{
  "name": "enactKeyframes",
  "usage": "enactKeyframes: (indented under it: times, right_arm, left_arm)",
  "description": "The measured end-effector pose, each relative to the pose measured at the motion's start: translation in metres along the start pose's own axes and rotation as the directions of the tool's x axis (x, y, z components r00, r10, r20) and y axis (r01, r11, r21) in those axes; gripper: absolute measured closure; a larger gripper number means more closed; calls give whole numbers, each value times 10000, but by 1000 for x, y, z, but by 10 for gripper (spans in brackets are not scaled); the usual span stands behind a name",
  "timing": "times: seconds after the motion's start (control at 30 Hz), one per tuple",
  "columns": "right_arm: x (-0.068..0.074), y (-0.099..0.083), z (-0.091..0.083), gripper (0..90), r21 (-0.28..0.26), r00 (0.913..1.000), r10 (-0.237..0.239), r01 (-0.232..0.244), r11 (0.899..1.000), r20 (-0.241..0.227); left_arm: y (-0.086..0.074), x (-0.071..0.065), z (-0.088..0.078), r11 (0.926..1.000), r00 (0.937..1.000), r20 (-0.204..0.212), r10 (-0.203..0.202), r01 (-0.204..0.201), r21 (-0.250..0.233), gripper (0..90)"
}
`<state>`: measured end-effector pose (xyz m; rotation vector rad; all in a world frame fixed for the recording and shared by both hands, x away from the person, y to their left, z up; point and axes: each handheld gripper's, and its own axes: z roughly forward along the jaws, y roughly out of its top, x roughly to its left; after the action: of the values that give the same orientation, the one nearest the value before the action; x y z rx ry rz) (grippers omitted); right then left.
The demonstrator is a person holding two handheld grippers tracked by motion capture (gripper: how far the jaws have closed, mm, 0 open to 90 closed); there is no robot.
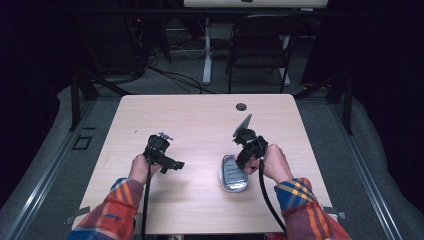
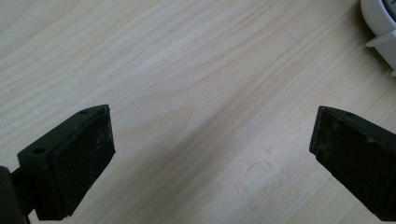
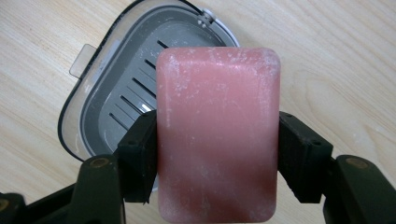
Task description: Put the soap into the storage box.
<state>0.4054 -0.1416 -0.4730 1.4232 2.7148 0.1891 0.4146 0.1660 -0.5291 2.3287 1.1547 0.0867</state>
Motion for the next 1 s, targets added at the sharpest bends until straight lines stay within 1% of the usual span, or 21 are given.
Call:
enactKeyframes:
  times: [0.1,0.13,0.17,0.33,0.4,0.43,0.5,0.57,0.63,0.7,0.73,0.77,0.9,0.93,0.97,1.0]
  right_arm:
    - [3,3,3,371,86,10000,-27,27,10000,-31]
    - [4,3,5,371,20,10000,26,-26,10000,-6]
    - [5,4,6,371,142,10000,-58,58,9999,4]
    - [10,8,12,371,241,9999,-129,127,9996,84]
    - [12,10,13,371,352,9999,-108,104,9993,116]
    - [14,10,15,370,229,9999,8,-10,9997,109]
    - [15,10,16,370,232,9999,-38,34,9997,155]
    - [17,13,17,370,502,9996,-170,158,9986,237]
    - [19,14,19,370,532,9993,-246,231,9983,288]
    - [21,15,20,370,595,9994,-201,183,9981,297]
    - [22,15,22,370,446,9996,-99,87,9990,259]
    - [22,16,21,370,585,9993,-186,167,9981,313]
    - [23,17,24,370,637,9994,-85,64,9979,338]
    - [24,17,25,370,553,9995,-37,20,9985,317]
    - [24,18,25,369,640,9993,-77,53,9979,368]
    - [25,18,26,370,614,9993,-55,32,9981,365]
  left_arm:
    - [0,0,0,10000,10000,-7,0,0,-4,0]
    - [0,0,0,10000,10000,-7,2,-2,-4,0]
    - [0,0,0,10000,10000,-7,5,-5,-7,0]
    - [0,0,0,10000,10000,-5,36,-36,-10,0]
    - [0,0,0,10000,10000,2,50,-50,-6,0]
    - [0,0,0,10000,10000,5,52,-52,-10,0]
    - [0,0,0,10000,10000,3,51,-51,-16,0]
    - [0,0,0,10000,10000,7,31,-31,-19,0]
    - [0,0,0,10000,10000,9,31,-31,-19,0]
    - [0,0,0,10000,10000,18,33,-32,-19,0]
    - [0,0,0,10000,10000,17,35,-35,-17,0]
    - [0,0,0,10000,10000,9,52,-52,-13,0]
    - [0,0,0,10000,10000,20,35,-35,-19,0]
    - [0,0,0,10000,10000,21,35,-34,-20,0]
    - [0,0,0,10000,10000,15,35,-35,-21,0]
    - [0,0,0,10000,10000,14,37,-37,-22,0]
